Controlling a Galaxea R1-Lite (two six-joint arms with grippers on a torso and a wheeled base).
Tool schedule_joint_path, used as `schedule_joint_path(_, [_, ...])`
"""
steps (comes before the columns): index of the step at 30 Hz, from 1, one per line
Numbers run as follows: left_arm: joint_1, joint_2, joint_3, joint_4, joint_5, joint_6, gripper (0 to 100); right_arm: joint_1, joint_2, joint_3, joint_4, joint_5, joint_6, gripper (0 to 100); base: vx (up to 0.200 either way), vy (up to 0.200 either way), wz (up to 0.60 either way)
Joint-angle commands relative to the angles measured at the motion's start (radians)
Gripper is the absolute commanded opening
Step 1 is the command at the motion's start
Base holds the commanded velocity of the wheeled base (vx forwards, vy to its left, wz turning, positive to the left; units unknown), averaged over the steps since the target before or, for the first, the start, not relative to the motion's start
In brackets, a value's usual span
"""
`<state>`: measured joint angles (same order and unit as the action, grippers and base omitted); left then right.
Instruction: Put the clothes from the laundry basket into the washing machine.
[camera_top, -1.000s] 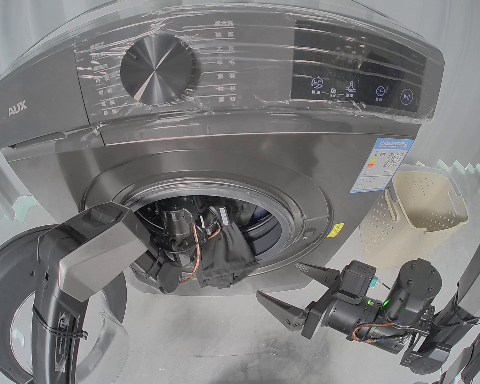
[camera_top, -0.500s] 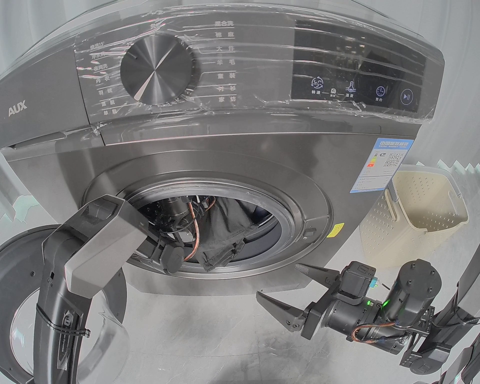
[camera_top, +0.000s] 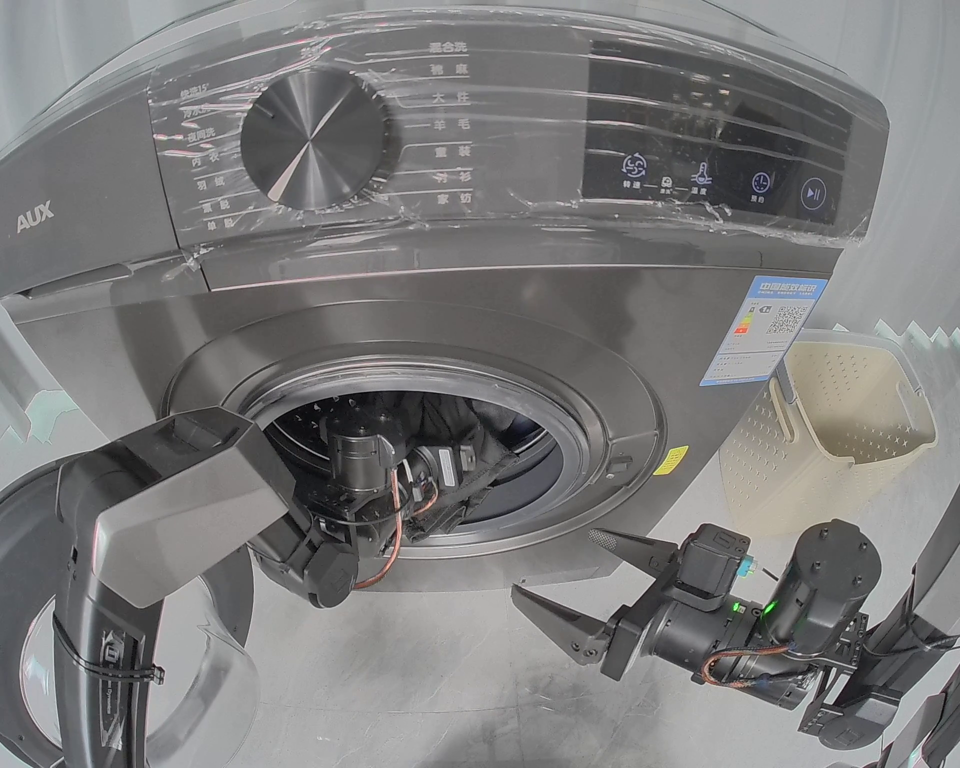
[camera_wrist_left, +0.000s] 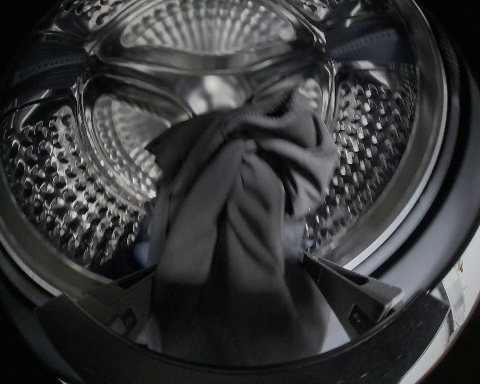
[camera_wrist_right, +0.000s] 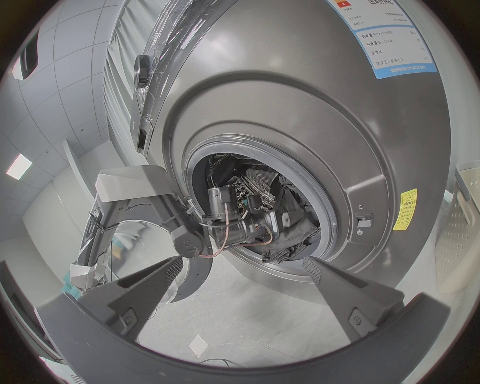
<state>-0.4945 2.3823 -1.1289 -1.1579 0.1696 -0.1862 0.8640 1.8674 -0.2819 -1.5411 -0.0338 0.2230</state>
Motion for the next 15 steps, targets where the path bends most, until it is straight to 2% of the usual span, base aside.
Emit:
schedule_joint_path(1, [-0.022,-0.074,0.123,0.06,-0.004,0.004,100,0.001,0.002,0.0,-0.001,0.0,0.003,100,0.0,0.0,0.0])
schedule_joint_path(8, [-0.01,-0.029,0.109,0.052,-0.004,0.007,100,0.001,0.002,0.0,-0.001,0.0,0.003,100,0.0,0.0,0.0])
schedule_joint_path(9, [-0.01,-0.017,0.107,0.046,-0.002,0.016,100,0.001,0.002,-0.002,-0.002,0.0,0.003,100,0.0,0.0,0.0])
schedule_joint_path(10, [-0.01,-0.012,0.107,0.041,-0.004,0.019,0,0.001,0.002,-0.002,-0.002,0.0,0.003,100,0.0,0.0,0.0])
schedule_joint_path(12, [-0.012,-0.003,0.095,0.033,-0.009,0.03,0,0.001,0.001,-0.01,-0.002,0.0,0.003,100,0.0,0.0,0.0])
schedule_joint_path(15, [-0.012,0.02,0.063,0.027,-0.021,0.019,0,0.001,-0.001,-0.016,-0.002,0.0,0.004,100,0.0,0.0,0.0])
